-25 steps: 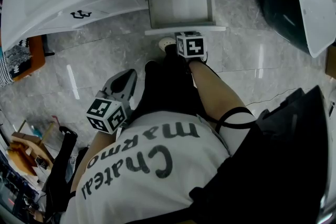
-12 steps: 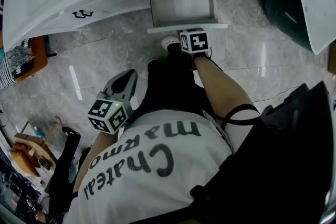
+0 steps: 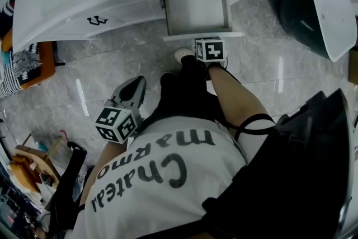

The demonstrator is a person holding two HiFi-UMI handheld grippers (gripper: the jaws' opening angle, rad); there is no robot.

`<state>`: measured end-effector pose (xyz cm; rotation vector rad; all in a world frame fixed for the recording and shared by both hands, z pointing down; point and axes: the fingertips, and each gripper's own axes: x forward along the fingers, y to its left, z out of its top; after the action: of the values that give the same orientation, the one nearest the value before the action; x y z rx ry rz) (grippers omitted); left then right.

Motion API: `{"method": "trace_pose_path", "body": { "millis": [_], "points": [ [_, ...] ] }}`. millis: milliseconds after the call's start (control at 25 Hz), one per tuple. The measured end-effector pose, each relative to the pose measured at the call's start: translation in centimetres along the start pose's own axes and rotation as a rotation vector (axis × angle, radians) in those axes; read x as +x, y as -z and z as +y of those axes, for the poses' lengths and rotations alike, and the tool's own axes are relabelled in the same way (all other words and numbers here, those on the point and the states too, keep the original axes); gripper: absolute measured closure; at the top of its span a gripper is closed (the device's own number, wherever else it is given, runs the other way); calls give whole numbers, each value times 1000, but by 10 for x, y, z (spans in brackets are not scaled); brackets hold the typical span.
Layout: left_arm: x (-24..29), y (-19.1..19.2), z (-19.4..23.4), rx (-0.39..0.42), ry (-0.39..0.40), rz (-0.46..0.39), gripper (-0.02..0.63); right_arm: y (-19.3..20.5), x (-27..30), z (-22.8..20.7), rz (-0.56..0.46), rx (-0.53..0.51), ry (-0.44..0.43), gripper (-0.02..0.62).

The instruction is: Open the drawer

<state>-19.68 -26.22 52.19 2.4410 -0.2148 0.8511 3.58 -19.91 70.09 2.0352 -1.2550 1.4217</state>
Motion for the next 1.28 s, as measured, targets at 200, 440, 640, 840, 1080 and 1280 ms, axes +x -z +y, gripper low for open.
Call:
{"method": "trace_pose_path", "body": {
  "millis": [200,440,640,840,1080,1280],
  "points": [
    [-9,-13,8,30,-25,-45,601,-7,-12,-3,-12,9,26,526],
    [-20,-38,18,61,-45,-107,601,-8,-29,-5,-12,24,60,569],
    [-23,-53,14,79,-33,-157,601,-11,-53,-10,-26,-6,85,569],
    [-21,-59,-2,84,-12,-191,600,-18,-77,-13,-63,-19,68,569],
    [-17,-58,-25,58,-17,-186,601,-13,-113,-27,-93,-76,45,569],
    [-10,-57,-57,20,-50,-183,601,-24,-162,-40,-197,-63,-62,584]
  ]
}}
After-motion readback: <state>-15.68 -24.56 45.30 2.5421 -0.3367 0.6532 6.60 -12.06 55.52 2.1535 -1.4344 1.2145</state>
